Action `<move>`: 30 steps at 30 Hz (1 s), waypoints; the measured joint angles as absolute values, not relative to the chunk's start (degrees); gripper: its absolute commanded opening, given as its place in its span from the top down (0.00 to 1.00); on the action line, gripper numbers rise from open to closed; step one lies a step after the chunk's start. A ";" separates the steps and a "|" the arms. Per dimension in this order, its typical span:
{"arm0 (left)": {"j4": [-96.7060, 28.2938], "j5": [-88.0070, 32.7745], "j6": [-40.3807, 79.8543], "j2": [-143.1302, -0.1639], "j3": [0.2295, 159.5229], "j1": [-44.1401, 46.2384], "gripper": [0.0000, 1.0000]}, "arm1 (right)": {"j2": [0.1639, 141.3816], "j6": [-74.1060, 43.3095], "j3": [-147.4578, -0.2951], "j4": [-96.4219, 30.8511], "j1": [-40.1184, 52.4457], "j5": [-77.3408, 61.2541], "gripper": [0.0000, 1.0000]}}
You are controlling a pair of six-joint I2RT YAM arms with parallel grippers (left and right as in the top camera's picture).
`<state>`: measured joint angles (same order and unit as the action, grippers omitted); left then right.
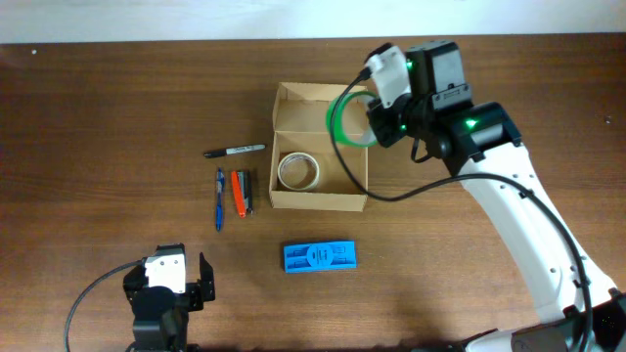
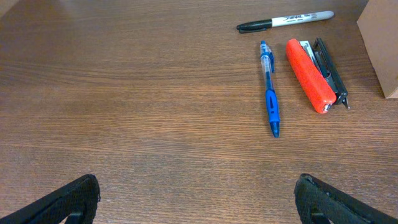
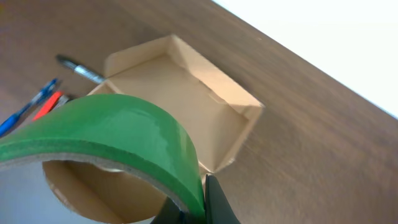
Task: Pack container
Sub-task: 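Lift the green tape roll and lower it into the box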
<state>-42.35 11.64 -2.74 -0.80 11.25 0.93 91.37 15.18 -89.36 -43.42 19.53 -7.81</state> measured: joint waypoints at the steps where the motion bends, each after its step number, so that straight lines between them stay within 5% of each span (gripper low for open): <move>1: -42.37 11.64 -2.74 -0.80 11.25 0.93 0.00 | 91.39 17.08 -89.36 -43.44 19.81 -8.97 0.97; 30: -42.35 11.64 -2.74 -0.78 11.22 0.93 0.00 | 108.38 34.26 -103.72 -58.89 21.61 -7.79 0.97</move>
<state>-42.35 11.64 -2.74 -0.78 11.22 0.93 108.38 34.26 -103.72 -58.89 21.61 -7.79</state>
